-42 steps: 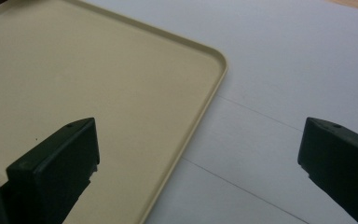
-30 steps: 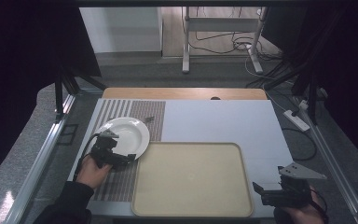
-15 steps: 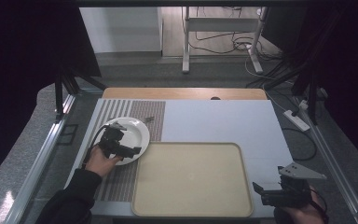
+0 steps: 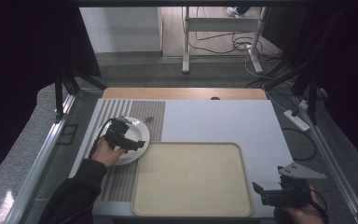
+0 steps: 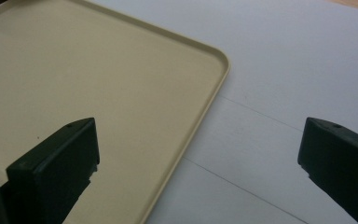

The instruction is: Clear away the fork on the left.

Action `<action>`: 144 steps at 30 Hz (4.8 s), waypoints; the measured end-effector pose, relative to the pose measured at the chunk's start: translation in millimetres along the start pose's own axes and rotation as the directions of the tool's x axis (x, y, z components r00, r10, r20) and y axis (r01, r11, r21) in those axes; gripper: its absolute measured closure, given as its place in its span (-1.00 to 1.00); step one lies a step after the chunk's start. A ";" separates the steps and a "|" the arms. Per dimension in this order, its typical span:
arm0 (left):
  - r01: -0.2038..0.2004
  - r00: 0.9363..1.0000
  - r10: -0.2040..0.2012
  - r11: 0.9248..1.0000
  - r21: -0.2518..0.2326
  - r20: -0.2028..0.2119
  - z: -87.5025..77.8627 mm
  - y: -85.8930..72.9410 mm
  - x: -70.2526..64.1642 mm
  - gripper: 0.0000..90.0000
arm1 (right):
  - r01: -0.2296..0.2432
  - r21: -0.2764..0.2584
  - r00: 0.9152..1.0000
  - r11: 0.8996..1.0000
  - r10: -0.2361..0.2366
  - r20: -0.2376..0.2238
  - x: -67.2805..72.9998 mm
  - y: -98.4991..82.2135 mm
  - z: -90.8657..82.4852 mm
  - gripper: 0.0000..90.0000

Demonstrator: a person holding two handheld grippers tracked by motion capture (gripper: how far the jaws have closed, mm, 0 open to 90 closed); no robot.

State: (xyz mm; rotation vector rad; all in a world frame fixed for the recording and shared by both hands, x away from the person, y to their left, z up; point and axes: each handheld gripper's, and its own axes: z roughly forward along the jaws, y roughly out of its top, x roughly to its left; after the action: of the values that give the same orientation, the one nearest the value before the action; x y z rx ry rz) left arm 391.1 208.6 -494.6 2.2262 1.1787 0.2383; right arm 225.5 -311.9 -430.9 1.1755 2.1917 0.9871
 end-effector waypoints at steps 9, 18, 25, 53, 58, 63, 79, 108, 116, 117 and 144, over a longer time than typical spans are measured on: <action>-0.025 1.000 0.025 1.000 0.017 -0.009 16.4 17.2 6.0 -1.00 | -0.004 -0.001 1.000 1.000 0.004 -0.002 -0.3 0.0 0.3 -1.00; -0.055 0.998 0.056 0.998 0.039 -0.018 30.7 38.6 12.2 -1.00 | -0.003 0.001 1.000 1.000 0.003 -0.002 -0.3 -0.1 0.4 -1.00; -0.064 0.998 0.064 0.998 0.022 -0.017 33.6 53.3 18.6 -0.78 | -0.006 0.002 1.000 1.000 0.006 -0.004 -0.7 0.0 0.6 -1.00; -0.110 0.994 0.110 0.977 0.181 0.012 80.0 80.1 41.2 0.96 | -0.001 0.011 1.000 1.000 0.001 -0.013 -0.8 0.2 1.7 -1.00; -0.102 0.995 0.104 0.978 0.183 -0.001 83.8 87.0 47.6 0.96 | -0.001 0.012 1.000 1.000 0.001 -0.014 -0.9 0.4 2.0 -1.00; -0.094 0.994 0.103 0.978 0.189 -0.040 88.5 95.8 52.5 0.96 | -0.001 0.010 1.000 1.000 0.001 -0.016 -1.0 0.3 1.7 -1.00; -0.078 0.996 0.083 0.987 0.139 -0.033 65.5 109.2 73.9 0.70 | 0.000 0.010 1.000 1.000 0.000 -0.022 -1.3 0.2 1.7 -1.00; -0.033 0.996 0.050 0.972 0.232 -0.070 65.3 75.8 119.6 0.16 | -0.001 0.016 1.000 1.000 0.001 -0.024 -1.3 0.6 2.6 -1.00; -0.122 0.992 0.125 0.971 0.206 -0.004 63.2 71.3 117.3 0.75 | 0.006 0.022 1.000 1.000 -0.005 -0.021 -0.6 0.8 3.2 -1.00; -0.129 0.991 0.131 0.971 0.203 0.005 63.6 71.4 116.7 0.79 | 0.006 0.022 1.000 1.000 -0.006 -0.020 -0.5 0.8 3.2 -1.00; 0.025 0.978 0.015 0.981 0.191 -0.208 9.8 49.7 153.8 0.91 | 0.006 0.027 1.000 1.000 -0.006 -0.017 0.0 1.1 3.9 -1.00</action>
State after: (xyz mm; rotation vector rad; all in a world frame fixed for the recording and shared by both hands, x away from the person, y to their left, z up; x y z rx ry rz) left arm 520.2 306.3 -491.2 2.4114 1.3693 0.3780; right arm 228.7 -310.0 -432.5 1.1760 2.2271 0.9709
